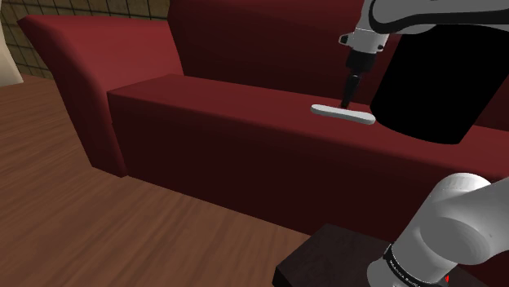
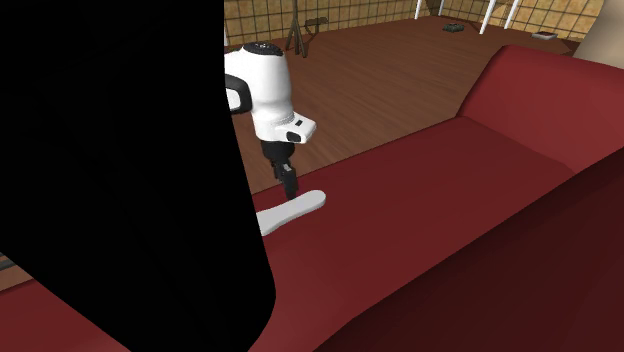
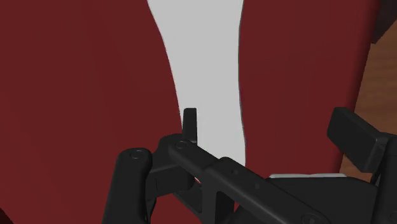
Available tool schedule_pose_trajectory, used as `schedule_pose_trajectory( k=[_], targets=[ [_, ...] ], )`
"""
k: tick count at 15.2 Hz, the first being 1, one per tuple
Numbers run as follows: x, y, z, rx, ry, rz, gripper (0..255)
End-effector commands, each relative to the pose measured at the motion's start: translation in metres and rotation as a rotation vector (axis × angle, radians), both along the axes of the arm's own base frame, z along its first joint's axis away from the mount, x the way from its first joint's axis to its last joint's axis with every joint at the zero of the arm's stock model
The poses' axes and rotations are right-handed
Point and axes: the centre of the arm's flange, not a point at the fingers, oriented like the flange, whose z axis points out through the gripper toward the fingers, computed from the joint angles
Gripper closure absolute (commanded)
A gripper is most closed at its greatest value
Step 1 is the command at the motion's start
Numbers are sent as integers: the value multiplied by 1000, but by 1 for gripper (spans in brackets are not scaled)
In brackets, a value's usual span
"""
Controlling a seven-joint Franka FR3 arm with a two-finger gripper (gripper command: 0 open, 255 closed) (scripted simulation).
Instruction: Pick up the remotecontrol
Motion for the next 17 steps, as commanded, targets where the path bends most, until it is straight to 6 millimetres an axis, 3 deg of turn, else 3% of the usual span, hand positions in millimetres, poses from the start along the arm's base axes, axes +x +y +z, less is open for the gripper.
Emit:
schedule_pose_trajectory(
  k=[1, 2, 11, 12, 17],
  targets=[
    [12, -22, -6, -20, 26, 74, 0],
    [16, -30, -8, -27, 36, 100, 0],
    [16, -30, -48, -27, 36, 100, 0],
    [16, -30, -49, -27, 36, 100, 255],
    [16, -30, -49, -27, 36, 100, 255]
  ],
)
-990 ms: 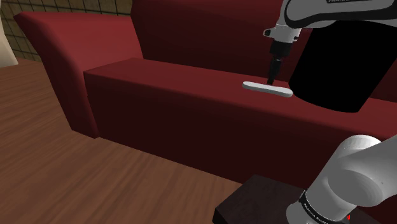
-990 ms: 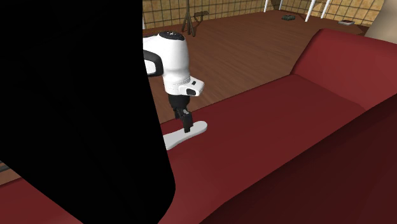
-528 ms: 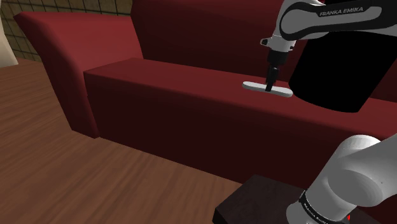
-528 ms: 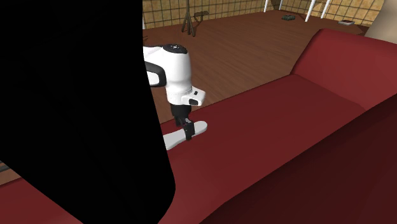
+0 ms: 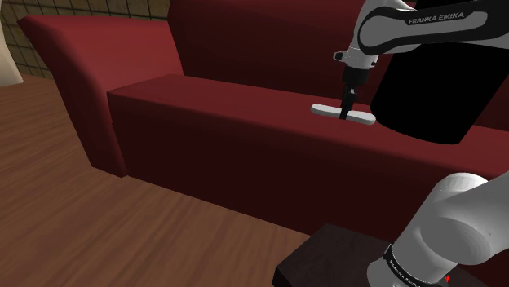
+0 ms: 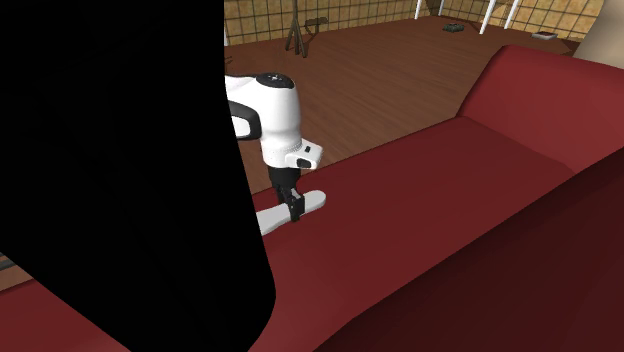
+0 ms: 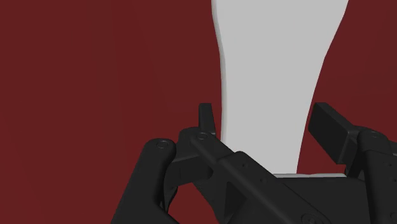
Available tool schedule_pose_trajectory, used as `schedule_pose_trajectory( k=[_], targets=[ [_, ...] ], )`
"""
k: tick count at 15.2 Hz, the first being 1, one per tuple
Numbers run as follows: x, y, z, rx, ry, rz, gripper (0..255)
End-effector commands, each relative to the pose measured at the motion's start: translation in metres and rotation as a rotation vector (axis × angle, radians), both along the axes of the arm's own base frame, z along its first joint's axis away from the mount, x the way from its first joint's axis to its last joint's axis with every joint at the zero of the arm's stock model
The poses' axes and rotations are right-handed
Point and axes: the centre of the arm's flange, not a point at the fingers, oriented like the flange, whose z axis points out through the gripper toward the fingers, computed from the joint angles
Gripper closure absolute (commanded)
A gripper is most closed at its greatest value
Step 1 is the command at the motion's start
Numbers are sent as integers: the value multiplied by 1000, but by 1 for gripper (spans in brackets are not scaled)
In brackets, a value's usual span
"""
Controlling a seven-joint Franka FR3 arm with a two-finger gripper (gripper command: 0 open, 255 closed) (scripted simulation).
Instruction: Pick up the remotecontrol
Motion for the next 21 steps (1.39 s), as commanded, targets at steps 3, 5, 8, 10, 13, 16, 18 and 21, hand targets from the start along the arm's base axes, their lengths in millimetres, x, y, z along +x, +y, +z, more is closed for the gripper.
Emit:
schedule_pose_trajectory(
  k=[3, 5, 8, 10, 13, 16, 18, 21],
  targets=[
    [1, 0, -1, 0, 2, 0, 255],
    [1, 0, 5, 0, 3, 0, 255],
    [1, 0, 20, 0, 3, 0, 255],
    [1, 0, 31, 0, 3, 0, 255],
    [1, 0, 47, 0, 3, 0, 255],
    [1, 0, 63, 0, 3, 0, 255],
    [1, 0, 73, 0, 3, 0, 255],
    [1, 0, 79, 0, 3, 0, 255]
  ],
)
